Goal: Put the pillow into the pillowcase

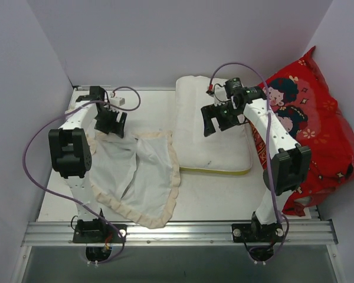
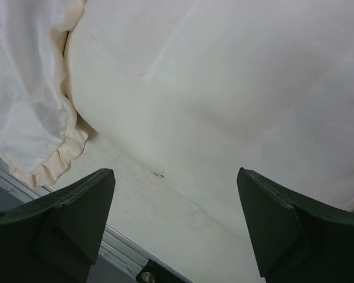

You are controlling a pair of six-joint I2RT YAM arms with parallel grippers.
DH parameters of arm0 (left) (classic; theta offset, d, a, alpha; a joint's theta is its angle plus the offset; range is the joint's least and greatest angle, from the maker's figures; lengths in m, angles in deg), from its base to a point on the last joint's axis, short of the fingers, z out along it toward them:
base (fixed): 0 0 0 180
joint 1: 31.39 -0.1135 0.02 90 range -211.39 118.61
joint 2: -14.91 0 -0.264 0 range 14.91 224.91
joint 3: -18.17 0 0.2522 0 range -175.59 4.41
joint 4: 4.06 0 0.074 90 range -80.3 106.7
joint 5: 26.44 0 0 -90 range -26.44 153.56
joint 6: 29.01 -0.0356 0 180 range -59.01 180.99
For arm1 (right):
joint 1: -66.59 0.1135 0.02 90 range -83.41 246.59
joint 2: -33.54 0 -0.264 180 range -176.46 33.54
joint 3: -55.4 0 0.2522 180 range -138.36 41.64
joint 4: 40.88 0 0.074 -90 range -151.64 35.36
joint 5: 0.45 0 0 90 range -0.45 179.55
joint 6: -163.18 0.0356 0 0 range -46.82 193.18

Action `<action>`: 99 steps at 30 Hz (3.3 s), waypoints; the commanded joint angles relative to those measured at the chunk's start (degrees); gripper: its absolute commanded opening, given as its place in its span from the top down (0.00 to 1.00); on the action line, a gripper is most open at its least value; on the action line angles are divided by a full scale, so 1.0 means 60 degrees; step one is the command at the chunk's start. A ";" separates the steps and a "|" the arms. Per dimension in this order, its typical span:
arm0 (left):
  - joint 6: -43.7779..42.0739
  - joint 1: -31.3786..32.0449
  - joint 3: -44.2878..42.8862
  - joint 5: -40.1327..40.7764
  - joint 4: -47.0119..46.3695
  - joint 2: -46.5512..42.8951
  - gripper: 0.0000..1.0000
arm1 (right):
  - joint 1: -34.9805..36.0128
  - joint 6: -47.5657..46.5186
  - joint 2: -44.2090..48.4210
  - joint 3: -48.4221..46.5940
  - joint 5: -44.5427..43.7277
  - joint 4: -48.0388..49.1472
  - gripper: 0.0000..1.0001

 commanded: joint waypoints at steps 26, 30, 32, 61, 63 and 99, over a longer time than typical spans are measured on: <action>0.0987 -0.0398 -0.5527 -0.0922 -0.0132 0.2516 0.04 | -0.0581 -0.2207 -0.0427 0.0457 -0.1969 -0.2192 0.12; 0.0636 -0.0048 -0.2305 -0.0689 -0.0146 0.0582 0.07 | -0.0726 -0.2103 -0.0881 0.0295 -0.1954 -0.2046 0.15; 0.0591 0.0404 -0.0649 -0.0425 -0.0380 -0.0137 0.11 | -0.0872 -0.2234 -0.1057 0.0310 -0.1983 -0.1899 0.15; 0.1470 0.2048 0.0206 0.2271 -0.2051 0.1457 0.54 | -0.1532 -0.1957 -0.0882 0.0544 -0.2085 -0.2045 0.16; 0.1470 0.2034 0.0162 0.2285 -0.2051 0.1443 0.62 | -0.1533 -0.1957 -0.0911 0.0486 -0.2086 -0.2030 0.16; 0.1177 0.0730 -0.0189 -0.0044 -0.0528 0.0857 0.83 | -0.1078 -0.3085 -0.1556 -0.0144 -0.2291 -0.1635 0.10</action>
